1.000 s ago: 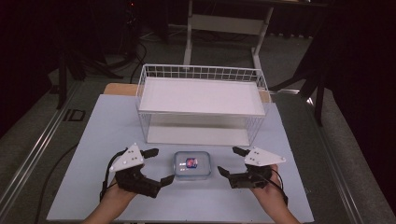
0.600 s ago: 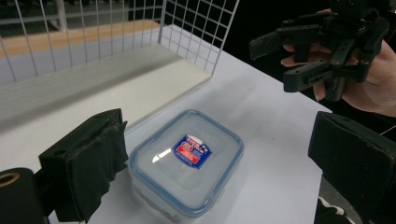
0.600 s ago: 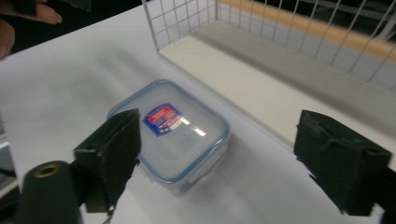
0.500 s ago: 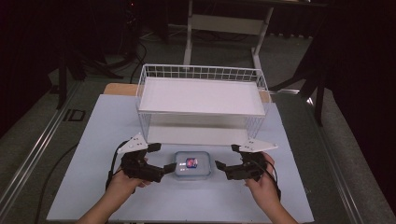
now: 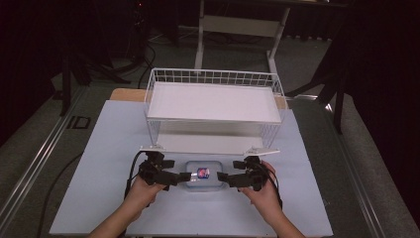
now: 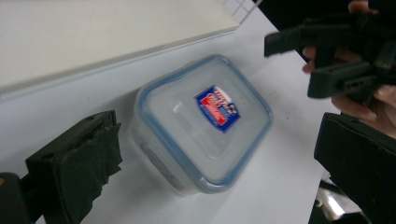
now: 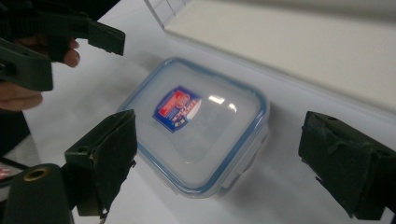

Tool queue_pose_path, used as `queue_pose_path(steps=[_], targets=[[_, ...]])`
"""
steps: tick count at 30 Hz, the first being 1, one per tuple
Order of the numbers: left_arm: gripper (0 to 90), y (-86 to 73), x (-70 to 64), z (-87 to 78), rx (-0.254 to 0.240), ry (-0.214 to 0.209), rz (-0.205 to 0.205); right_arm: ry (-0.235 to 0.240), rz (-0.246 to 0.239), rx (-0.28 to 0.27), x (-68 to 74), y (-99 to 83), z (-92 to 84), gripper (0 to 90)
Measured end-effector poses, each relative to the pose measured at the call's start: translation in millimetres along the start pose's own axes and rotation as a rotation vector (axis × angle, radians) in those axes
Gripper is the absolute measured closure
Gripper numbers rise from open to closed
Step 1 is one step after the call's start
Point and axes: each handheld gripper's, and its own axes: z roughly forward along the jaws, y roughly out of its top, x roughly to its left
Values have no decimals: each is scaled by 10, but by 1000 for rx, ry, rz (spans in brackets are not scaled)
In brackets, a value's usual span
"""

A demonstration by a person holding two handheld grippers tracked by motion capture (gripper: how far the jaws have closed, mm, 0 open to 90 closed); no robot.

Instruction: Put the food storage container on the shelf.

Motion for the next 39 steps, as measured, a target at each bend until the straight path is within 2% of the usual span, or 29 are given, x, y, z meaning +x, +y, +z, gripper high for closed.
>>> queue_pose_path(steps=[4, 6, 7, 8, 9, 11, 13, 17, 19, 24, 26, 27, 28, 30, 31, 35, 36, 39], targets=[[13, -6, 74, 91, 17, 4, -47, 19, 98, 23, -111, 7, 70, 136], [13, -17, 107, 140, 27, -2, -80, 19, 131, 41, -150, 4, 100, 146], [13, -22, 116, 158, 29, 0, -87, 27, 155, 52, -170, -2, 113, 151], [13, -22, 116, 158, 29, 0, -87, 27, 155, 52, -170, -2, 113, 151], [13, -37, 146, 205, 38, -9, -105, 31, 171, 57, -183, -6, 125, 166], [13, -58, 172, 249, 47, -32, -116, 52, 240, 74, -245, -31, 172, 182], [13, -82, 201, 284, 48, -40, -150, 64, 268, 86, -275, -49, 208, 183], [20, -112, 251, 345, 64, -50, -193, 85, 315, 103, -309, -82, 263, 214], [51, -129, 286, 361, 67, -62, -228, 90, 327, 105, -315, -92, 283, 224], [151, -163, 357, 380, 79, -78, -274, 116, 364, 116, -342, -131, 327, 263], [163, -174, 356, 387, 89, -79, -277, 123, 373, 129, -343, -141, 345, 295], [218, -180, 354, 389, 91, -85, -281, 134, 385, 145, -342, -145, 367, 326], [218, -182, 348, 392, 97, -81, -284, 134, 385, 145, -342, -145, 367, 326], [276, -186, 343, 413, 102, -97, -286, 156, 404, 157, -344, -141, 378, 370], [288, -186, 342, 419, 104, -106, -289, 174, 405, 162, -344, -137, 380, 393], [318, -182, 334, 414, 101, -102, -295, 187, 415, 178, -369, -126, 377, 417], [328, -178, 325, 405, 103, -97, -291, 190, 435, 179, -380, -129, 374, 424], [401, -156, 253, 351, 95, -54, -242, 178, 437, 180, -358, -134, 360, 425]])
